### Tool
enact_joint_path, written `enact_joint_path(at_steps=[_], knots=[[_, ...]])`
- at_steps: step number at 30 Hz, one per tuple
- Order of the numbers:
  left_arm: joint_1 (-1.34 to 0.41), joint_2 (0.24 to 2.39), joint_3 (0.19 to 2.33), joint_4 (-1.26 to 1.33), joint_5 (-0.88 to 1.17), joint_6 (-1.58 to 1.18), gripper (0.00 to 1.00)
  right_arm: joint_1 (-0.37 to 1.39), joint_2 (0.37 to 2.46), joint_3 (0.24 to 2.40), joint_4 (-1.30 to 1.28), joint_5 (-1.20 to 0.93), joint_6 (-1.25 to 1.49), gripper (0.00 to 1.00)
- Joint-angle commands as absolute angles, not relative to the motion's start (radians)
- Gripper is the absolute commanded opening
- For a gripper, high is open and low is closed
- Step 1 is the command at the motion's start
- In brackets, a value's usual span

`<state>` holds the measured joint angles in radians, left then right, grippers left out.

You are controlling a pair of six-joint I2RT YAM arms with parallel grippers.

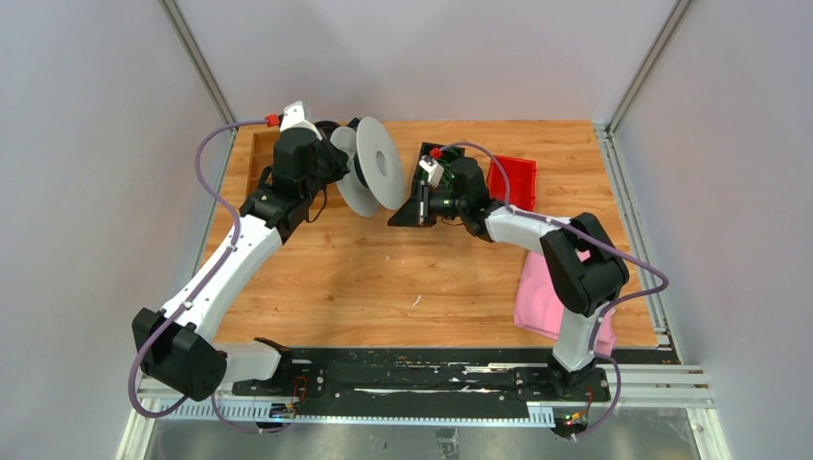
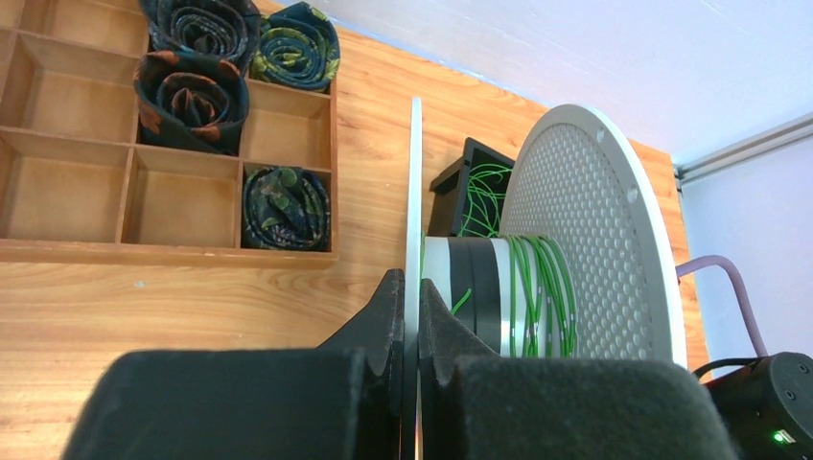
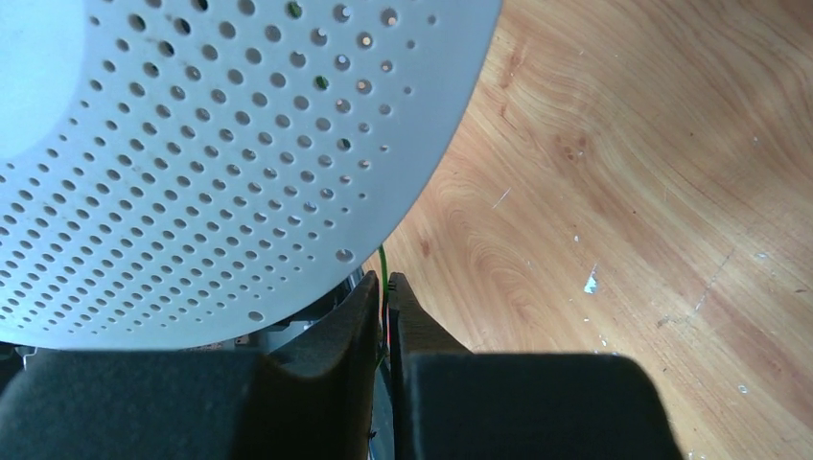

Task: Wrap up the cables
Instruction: Wrap the cable around the cable reel.

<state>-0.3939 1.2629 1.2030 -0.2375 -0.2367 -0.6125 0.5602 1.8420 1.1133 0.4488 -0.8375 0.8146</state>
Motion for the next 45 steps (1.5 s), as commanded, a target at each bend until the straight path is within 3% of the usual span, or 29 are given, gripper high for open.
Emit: enact_joint_path(at_steps=[1, 24, 45], knots=[[-0.387, 1.255, 1.210, -0.140, -0.262, -0.623, 0.00, 0.588, 1.796, 1.099, 0.487, -0.866, 0.820, 0.08], [-0.390, 1.258, 1.194, -0.119, -0.342, -0.546, 0.00, 0.669, 1.736, 1.127, 0.472, -0.927, 0.744, 0.08], [-0.492, 1.267, 1.163, -0.060, -0.471, -0.380, 0.00, 0.711, 1.756, 1.389, 0.088, -0.939, 0.559, 0.07]])
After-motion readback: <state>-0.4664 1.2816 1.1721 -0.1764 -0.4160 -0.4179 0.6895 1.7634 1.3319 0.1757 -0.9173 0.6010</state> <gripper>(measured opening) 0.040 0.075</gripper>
